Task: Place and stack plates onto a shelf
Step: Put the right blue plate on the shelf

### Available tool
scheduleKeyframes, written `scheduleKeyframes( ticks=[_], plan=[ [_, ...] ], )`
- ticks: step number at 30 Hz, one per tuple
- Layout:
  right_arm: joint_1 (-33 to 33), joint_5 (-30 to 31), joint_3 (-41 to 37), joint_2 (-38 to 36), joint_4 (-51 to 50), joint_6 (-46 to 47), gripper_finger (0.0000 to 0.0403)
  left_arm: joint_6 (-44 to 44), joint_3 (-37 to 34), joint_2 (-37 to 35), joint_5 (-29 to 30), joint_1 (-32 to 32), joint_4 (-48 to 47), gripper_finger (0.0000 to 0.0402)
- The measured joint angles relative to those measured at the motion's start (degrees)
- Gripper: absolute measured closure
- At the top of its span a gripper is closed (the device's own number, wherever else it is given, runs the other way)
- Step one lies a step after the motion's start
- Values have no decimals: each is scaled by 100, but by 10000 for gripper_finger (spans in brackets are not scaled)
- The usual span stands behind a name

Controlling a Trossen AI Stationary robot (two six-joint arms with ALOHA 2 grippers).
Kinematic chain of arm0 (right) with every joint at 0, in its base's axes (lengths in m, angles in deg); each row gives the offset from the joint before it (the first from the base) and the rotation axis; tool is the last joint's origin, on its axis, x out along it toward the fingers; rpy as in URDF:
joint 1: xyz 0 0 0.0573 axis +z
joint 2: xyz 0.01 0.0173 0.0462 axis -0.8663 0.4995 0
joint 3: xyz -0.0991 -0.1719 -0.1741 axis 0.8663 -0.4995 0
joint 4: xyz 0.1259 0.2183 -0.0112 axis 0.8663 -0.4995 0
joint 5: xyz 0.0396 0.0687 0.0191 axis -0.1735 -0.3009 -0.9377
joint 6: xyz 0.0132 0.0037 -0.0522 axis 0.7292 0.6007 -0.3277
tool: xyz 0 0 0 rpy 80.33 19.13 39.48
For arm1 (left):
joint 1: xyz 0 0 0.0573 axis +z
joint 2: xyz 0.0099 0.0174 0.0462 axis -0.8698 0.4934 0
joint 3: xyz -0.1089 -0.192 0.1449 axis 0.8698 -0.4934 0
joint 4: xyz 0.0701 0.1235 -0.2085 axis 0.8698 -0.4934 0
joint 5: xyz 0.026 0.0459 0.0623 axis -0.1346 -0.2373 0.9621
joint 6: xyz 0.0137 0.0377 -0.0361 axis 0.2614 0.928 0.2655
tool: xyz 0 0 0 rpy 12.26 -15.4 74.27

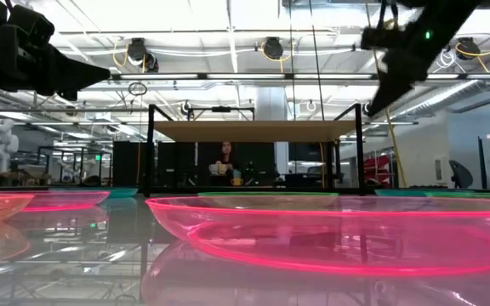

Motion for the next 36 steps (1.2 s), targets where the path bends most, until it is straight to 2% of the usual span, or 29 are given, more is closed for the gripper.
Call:
scheduleKeyframes(
  ticks=[9,14,21,33,36],
  plan=[
    [-530,-31,-967,394,43,880,233,0,0,0,0,0,0,394],
    [-687,-85,-1493,454,458,914,233,0,0,0,0,0,0,394],
    [-806,-634,-1942,452,1218,848,233,0,0,0,0,1,0,394],
    [-1056,-616,-2556,421,1885,1010,234,0,0,0,0,-1,0,394],
    [-1071,-615,-2722,430,2002,1118,245,0,0,0,0,1,2,394]
  ],
)
